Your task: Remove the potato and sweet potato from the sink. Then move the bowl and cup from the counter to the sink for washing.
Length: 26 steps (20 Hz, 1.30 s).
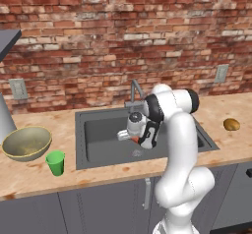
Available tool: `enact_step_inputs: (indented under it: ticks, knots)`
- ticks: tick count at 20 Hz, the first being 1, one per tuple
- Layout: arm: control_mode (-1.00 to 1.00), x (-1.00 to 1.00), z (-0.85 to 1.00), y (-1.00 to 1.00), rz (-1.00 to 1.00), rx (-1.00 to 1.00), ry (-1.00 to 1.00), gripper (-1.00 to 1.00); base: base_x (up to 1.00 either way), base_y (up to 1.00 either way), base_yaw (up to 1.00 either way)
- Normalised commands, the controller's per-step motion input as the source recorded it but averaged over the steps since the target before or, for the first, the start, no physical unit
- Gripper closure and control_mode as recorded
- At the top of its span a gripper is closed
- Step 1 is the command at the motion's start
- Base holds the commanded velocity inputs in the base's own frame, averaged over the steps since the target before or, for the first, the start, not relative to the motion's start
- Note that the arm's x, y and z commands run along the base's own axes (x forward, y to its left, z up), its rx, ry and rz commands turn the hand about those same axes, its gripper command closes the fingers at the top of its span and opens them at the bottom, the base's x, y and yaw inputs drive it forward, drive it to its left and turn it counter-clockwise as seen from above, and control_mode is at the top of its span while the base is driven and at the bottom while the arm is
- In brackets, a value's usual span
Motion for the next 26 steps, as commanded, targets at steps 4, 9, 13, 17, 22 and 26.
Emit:
enact_step_inputs:
  ticks: [4, 9, 13, 17, 22, 26]
  knots:
    - [-1.0, -0.11, 0.38, -0.12, 0.08, -0.02, -0.05, 1.0, 0.0, 0.0, 0.0]
    - [-1.0, -0.02, 0.43, -0.09, 0.07, -0.02, -0.06, 1.0, 0.0, 0.0, 0.0]
    - [-1.0, -0.12, 0.37, -0.09, 0.06, -0.03, -0.04, 1.0, 0.0, 0.0, 0.0]
    - [-1.0, -0.15, 0.35, -0.1, 0.05, -0.02, 0.0, 1.0, 0.0, 0.0, 0.0]
    - [-1.0, -0.13, 0.36, -0.16, 0.01, -0.03, 0.0, 1.0, 0.0, 0.0, 0.0]
    - [-1.0, -0.06, 0.43, -0.17, 0.0, -0.03, 0.0, 1.0, 0.0, 0.0, 0.0]
